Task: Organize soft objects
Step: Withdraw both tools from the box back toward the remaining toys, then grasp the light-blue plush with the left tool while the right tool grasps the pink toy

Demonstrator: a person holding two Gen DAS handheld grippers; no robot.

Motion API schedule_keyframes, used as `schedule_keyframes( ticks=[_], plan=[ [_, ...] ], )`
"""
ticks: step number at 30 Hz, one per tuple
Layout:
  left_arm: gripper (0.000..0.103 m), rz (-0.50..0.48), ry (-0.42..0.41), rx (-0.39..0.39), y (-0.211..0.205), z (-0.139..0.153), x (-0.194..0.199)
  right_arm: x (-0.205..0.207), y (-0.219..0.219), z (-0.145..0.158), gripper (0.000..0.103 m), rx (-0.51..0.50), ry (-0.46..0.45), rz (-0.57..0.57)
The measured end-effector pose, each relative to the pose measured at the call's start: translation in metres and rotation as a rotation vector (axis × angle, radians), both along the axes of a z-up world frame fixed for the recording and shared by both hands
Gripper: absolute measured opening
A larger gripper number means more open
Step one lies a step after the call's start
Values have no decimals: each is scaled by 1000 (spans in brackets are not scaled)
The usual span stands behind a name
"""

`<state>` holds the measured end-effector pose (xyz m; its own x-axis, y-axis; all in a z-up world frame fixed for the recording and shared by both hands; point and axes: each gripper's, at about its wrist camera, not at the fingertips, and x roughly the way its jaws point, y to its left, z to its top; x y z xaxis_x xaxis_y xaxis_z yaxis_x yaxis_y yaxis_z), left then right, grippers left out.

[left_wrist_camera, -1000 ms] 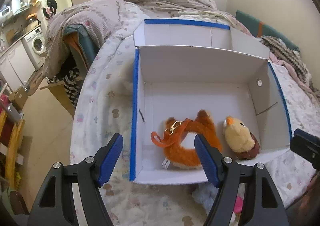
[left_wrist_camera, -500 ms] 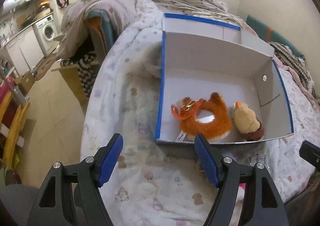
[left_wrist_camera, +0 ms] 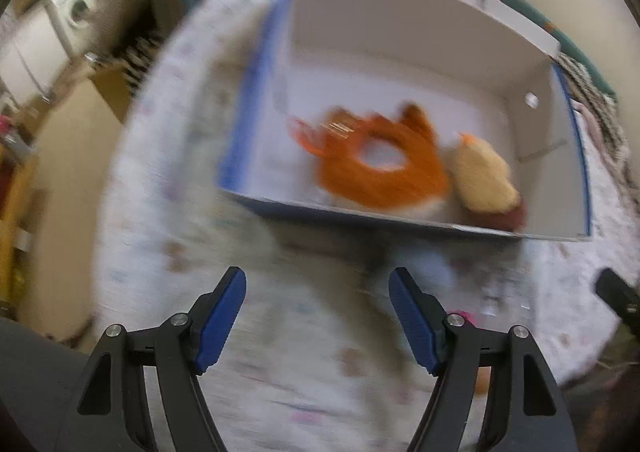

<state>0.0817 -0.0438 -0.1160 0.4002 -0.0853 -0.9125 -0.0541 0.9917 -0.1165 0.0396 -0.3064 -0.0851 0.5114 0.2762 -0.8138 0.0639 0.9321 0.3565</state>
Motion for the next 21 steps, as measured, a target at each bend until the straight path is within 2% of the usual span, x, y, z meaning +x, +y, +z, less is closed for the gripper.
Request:
schedule_keyframes(
  ticks=[4,8,9,10,11,12,16,21],
  plan=[
    [71,-46,66,-10,-36,-22,5,8,-1,-13,103,0,52,-9],
    [70,-81,118,-25,-54,-40,6,10,-2,-19,103,-4,75,-10],
    [65,-89,129,-29,-57,-44,5,10,-3,-20,103,-1,78,-11],
    [50,-96,135,-30,-58,-45,4,10,-4,-20,103,0,80,-12],
    [41,-110,144,-32,-60,-47,3,10,-4,-21,103,3,83,-13],
    [25,-120,155,-39,-61,-48,2,11,-5,-21,103,5,85,-14],
    [16,-149,159,-84,-57,-42,-3,13,-5,-22,103,7,92,-14],
    [13,-176,108,-89,-42,-11,-13,16,-2,-21,103,24,88,-20]
  ],
)
